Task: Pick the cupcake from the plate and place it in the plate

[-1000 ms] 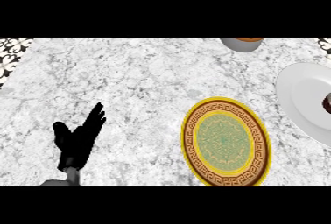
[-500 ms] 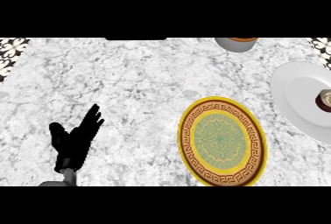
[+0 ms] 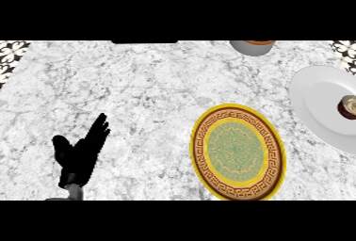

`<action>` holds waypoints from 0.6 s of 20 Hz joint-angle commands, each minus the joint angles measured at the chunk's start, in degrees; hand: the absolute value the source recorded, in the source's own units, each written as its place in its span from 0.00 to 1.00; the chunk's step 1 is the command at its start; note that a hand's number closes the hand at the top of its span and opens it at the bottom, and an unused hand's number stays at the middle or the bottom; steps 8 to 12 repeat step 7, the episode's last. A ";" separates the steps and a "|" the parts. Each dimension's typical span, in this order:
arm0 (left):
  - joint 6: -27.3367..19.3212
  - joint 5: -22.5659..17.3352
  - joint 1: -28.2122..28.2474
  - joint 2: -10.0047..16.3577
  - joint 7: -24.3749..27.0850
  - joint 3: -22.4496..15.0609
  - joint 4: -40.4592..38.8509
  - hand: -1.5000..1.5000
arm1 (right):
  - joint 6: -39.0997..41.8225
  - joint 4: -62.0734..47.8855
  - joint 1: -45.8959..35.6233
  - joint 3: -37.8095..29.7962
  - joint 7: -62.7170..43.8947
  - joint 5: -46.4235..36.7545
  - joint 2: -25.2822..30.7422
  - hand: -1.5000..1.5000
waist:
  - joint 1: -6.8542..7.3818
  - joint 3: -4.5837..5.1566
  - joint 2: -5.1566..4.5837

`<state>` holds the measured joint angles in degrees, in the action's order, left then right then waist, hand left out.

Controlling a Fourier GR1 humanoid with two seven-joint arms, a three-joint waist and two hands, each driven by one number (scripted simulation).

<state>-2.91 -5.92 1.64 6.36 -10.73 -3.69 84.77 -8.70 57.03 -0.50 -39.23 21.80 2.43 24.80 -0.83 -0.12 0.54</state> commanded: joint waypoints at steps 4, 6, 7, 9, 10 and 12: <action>2.23 -1.82 -2.15 1.49 -1.73 3.29 -4.69 0.50 | -1.89 17.30 11.64 3.05 -5.29 -1.42 -7.10 0.00 | 0.33 0.18 -0.50; 0.15 -0.30 -0.82 -1.06 -4.14 0.49 -0.07 0.50 | 0.65 18.09 14.84 1.58 -3.21 0.23 -7.88 0.00 | 0.51 0.14 -0.48; 1.35 -0.14 2.41 -0.30 -2.56 0.26 -0.01 0.50 | -2.49 20.98 14.94 2.73 -4.46 -1.47 -9.92 0.00 | 0.61 0.15 -0.48; 1.35 -0.14 2.41 -0.30 -2.56 0.26 -0.01 0.50 | -2.49 20.98 14.94 2.73 -4.46 -1.47 -9.92 0.00 | 0.61 0.15 -0.48; 1.35 -0.14 2.41 -0.30 -2.56 0.26 -0.01 0.50 | -2.49 20.98 14.94 2.73 -4.46 -1.47 -9.92 0.00 | 0.61 0.15 -0.48; 1.35 -0.14 2.41 -0.30 -2.56 0.26 -0.01 0.50 | -2.49 20.98 14.94 2.73 -4.46 -1.47 -9.92 0.00 | 0.61 0.15 -0.48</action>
